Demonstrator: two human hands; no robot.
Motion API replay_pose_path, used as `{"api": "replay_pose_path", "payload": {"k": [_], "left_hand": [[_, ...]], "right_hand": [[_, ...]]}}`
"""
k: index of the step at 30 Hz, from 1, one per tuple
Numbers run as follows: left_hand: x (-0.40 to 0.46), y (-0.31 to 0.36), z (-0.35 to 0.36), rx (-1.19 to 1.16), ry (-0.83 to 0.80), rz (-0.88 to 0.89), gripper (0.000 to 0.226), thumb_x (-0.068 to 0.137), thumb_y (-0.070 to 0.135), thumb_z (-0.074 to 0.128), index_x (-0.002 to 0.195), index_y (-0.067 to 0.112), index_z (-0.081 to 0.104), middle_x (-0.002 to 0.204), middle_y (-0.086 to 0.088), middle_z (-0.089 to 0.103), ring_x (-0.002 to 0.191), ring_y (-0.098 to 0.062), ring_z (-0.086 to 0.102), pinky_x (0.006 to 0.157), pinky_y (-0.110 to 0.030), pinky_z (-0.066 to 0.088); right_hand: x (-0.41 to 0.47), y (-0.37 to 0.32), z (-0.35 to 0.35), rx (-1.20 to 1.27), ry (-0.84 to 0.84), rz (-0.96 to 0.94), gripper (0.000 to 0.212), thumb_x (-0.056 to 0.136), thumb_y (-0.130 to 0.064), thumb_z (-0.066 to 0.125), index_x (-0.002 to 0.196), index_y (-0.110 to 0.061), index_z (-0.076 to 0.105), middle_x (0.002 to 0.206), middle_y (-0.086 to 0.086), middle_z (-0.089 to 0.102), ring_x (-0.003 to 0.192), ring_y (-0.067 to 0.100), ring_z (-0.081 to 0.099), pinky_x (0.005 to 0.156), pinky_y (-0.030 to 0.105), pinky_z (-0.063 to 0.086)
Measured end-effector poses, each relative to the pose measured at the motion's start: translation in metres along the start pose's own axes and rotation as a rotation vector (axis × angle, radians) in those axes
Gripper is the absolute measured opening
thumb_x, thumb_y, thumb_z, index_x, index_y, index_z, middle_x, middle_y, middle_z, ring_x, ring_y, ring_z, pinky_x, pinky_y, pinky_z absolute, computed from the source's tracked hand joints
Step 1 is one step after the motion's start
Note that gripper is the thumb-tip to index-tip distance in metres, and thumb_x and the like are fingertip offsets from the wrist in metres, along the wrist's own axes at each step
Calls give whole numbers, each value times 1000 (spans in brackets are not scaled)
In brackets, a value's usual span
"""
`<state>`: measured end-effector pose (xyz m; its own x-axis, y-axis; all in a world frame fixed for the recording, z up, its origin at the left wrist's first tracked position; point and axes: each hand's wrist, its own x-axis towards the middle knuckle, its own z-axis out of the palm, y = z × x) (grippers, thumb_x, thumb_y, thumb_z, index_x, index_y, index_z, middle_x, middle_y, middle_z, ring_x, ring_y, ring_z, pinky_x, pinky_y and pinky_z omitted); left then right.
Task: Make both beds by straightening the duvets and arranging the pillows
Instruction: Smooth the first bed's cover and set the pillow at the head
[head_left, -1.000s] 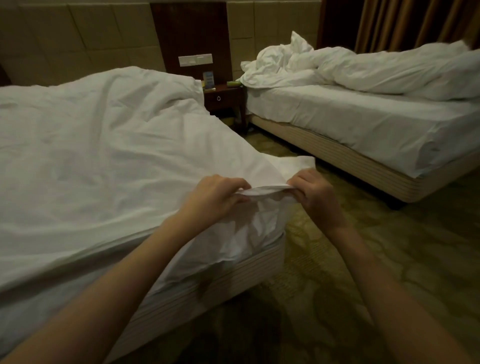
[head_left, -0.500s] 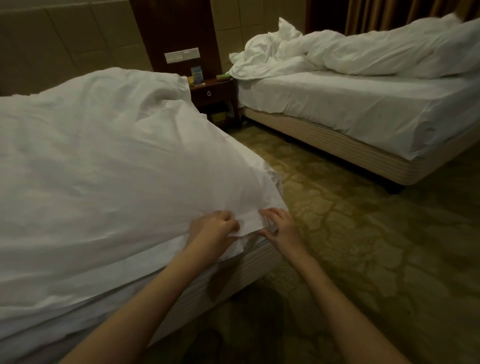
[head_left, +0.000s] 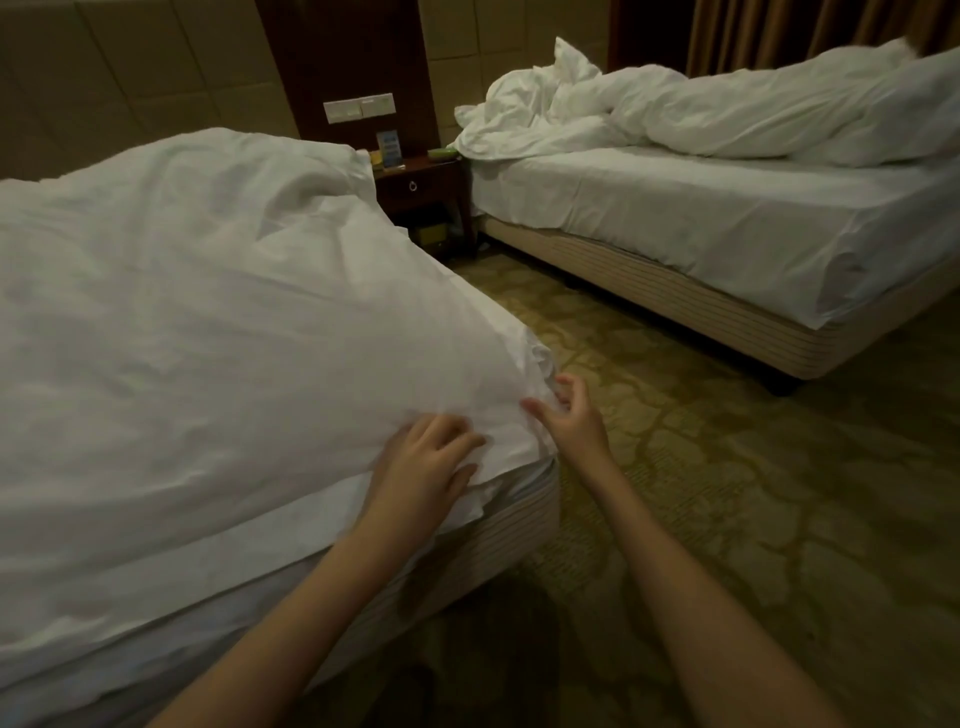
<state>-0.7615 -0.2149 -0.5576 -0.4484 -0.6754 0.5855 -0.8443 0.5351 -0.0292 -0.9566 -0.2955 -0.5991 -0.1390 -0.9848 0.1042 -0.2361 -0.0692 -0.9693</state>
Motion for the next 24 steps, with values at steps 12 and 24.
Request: {"api": "replay_pose_path", "payload": {"k": [12, 24], "left_hand": [[-17, -19, -8, 106, 65, -50, 39, 83, 43, 55, 100, 14, 74, 104, -5, 70, 99, -21, 57, 87, -33, 37], [-15, -22, -6, 187, -49, -17, 15, 70, 29, 63, 72, 15, 69, 88, -3, 68, 82, -21, 59, 72, -30, 34]], "right_hand": [[7, -10, 21, 138, -82, 36, 56, 77, -35, 75, 113, -15, 39, 114, 6, 50, 103, 20, 53, 79, 26, 41], [-2, -17, 20, 195, -37, -30, 42, 80, -31, 73, 114, -9, 61, 102, 1, 64, 99, 20, 62, 75, 23, 46]]}}
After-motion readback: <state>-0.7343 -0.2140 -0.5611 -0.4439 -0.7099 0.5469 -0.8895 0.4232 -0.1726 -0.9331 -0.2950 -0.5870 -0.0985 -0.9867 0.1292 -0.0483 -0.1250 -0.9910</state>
